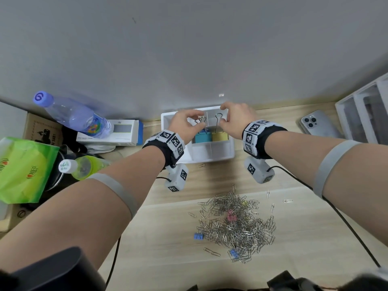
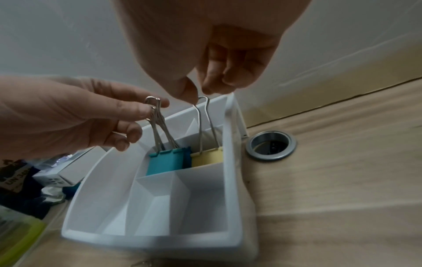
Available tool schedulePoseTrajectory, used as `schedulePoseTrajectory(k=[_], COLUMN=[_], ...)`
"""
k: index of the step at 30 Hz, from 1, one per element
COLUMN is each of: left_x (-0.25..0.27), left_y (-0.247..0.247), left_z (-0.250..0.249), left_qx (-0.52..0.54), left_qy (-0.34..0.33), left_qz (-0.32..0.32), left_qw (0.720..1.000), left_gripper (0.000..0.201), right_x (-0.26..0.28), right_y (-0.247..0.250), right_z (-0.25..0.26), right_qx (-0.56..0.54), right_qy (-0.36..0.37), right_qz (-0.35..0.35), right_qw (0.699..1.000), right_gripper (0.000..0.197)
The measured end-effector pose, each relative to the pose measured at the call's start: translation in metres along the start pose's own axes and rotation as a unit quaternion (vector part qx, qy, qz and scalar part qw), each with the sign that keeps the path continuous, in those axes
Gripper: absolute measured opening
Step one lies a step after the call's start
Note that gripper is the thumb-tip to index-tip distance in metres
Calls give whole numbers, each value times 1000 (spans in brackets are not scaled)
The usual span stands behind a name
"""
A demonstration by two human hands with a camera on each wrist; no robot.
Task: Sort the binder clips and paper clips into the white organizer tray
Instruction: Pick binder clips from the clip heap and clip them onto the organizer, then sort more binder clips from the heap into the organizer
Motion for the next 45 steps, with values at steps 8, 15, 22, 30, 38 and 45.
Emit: schedulePoseTrajectory(k=[8,15,22,30,38,45], left_x=[-3,4,34,92,153,185], left_y=[-4,-1,12,-6,-48,-76], left_z=[-15,-11,-4,17,34,21], left_qx=[-45,-55,-118,-157,-177,-163], left_qy=[15,13,61,114,121,102], left_qz=[-35,-31,-48,31,129,161], left_qw=[998,998,990,980,968,968], left_gripper=[9,29,37,4,4,6], right_x=[7,16,49,126,180,195], right_y=[-7,3,8,-26,-59,-63], right_z=[-3,-11,-30,-55,-82,-83], right_qx=[-1,-56,-95,27,9,-22], right_qy=[-22,-28,-11,-65,-26,-21], right_qz=[54,47,86,309,248,203], right_qw=[998,997,992,948,968,979], right_gripper=[26,35,7,17,12,19])
Point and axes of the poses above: each hand's wrist, its own x-axis away from the middle knuckle, its own y-axis out of the back of the hand, z = x × y, the point moved 1 cm from there along -x, towards the middle knuckle, and after that the axes turned 13 degrees about -x, right-handed, at the moved point
